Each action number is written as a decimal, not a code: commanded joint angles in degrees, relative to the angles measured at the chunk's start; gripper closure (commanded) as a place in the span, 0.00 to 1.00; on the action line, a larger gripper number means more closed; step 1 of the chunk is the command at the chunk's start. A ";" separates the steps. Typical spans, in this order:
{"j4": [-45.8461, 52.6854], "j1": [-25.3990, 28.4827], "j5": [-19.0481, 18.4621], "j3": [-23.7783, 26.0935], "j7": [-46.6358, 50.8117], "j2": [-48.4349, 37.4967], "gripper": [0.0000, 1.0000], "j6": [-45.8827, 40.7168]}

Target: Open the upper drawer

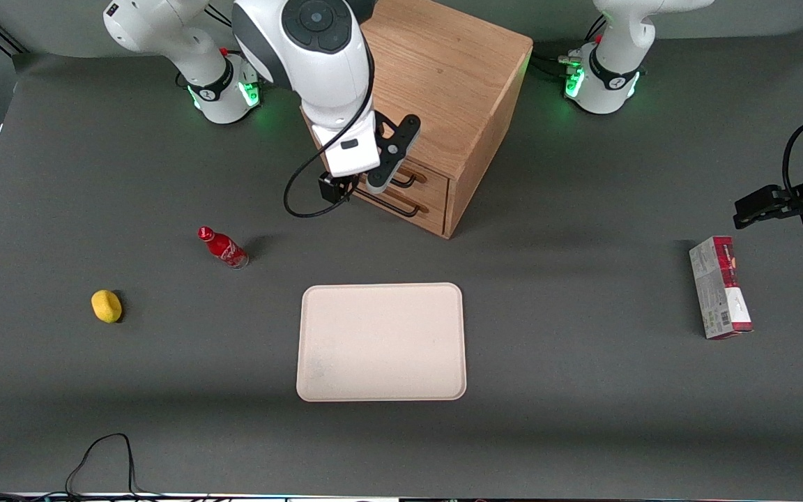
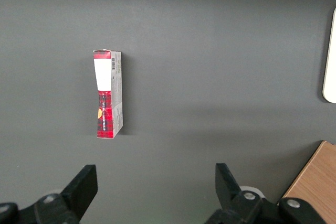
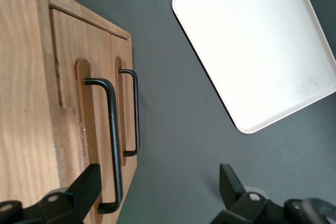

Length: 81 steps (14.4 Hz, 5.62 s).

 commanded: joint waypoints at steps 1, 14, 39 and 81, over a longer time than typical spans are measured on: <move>-3.53 0.17 0.55 0.07 -2.25 -2.39 0.00 1.76; -12.92 -0.09 7.84 -0.19 -3.83 -4.59 0.00 7.72; -19.62 -1.40 7.05 -0.28 -3.83 -2.40 0.00 17.93; 14.83 -20.48 6.61 -0.02 -9.02 16.42 0.00 1.51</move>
